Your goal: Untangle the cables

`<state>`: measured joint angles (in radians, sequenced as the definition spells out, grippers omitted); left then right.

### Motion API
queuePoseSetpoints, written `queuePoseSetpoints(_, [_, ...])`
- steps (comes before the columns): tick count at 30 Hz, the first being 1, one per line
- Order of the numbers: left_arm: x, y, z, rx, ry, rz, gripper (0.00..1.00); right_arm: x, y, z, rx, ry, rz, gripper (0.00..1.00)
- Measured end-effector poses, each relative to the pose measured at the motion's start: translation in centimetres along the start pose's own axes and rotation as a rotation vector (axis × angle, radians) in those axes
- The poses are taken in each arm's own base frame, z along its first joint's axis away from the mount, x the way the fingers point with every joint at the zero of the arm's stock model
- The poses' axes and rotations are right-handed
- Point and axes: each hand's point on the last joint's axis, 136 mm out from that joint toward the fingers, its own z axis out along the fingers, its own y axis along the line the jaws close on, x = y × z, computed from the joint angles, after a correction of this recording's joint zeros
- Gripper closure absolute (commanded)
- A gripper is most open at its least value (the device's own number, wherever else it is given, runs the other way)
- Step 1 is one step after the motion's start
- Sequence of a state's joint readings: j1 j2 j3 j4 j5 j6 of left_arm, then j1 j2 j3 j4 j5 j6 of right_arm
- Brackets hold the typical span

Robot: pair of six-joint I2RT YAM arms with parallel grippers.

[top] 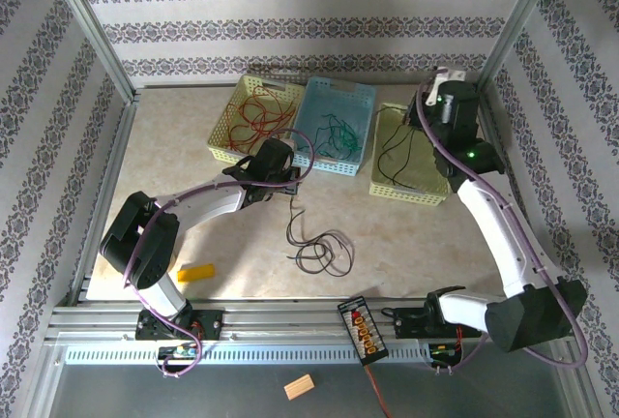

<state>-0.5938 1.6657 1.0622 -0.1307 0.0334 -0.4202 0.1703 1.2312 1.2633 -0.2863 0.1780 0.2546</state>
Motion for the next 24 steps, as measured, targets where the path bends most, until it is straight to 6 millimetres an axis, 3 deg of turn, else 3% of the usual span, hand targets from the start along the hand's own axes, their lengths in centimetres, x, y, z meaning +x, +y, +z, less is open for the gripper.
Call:
queuePoseSetpoints(3, [0.0,0.0,0.0,0.0,0.0,0.0,1.0,0.2,-3.1,0.9,0.085,0.0,0.027,1.0])
queuePoseSetpoints(6, [0.0,0.0,0.0,0.0,0.0,0.001,1.0,2.5,-5.2,2.9,0.142,0.056,0.05,1.0])
queuePoseSetpoints(12, [0.0,0.0,0.0,0.0,0.001,0.001,1.0,11.6,-5.7,8.8,0.139,0.317,0.08,1.0])
queuePoseSetpoints(14, [0.0,0.0,0.0,-0.001,0.001,0.001,1.0,14.7,-5.8,10.0,0.139,0.411,0.103,0.85])
queuePoseSetpoints(16, [0.0,0.0,0.0,-0.001,0.001,0.001,1.0,16.7,-6.0,10.2,0.147,0.467,0.128,0.6])
queuePoseSetpoints(17, [0.0,0.0,0.0,-0.001,0.001,0.002,1.0,17.4,-6.2,9.9,0.153,0.489,0.14,0.53])
queuePoseSetpoints(20, [0.0,0.0,0.0,-0.001,0.001,0.01,1.0,17.3,-6.7,9.2,0.174,0.488,0.163,0.44])
queuePoseSetpoints(24, [0.1,0.0,0.0,-0.002,0.002,0.019,1.0,14.2,-6.9,7.0,0.188,0.392,0.165,0.41])
